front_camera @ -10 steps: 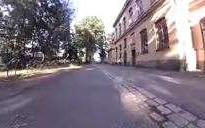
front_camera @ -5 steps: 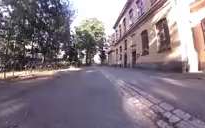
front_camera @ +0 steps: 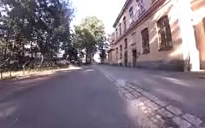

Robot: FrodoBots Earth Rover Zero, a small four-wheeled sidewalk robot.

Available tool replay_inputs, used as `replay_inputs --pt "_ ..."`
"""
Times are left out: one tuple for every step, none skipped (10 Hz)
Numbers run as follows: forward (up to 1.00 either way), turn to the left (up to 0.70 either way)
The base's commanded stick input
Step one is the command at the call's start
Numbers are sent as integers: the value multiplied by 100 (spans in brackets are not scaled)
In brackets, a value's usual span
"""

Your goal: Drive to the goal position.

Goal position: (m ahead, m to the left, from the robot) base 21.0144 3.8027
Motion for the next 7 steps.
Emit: replay_inputs --pt "45 0" --pt "45 0" --pt "45 0" --pt "45 0" --pt "45 0" --pt "45 0" --pt "45 0"
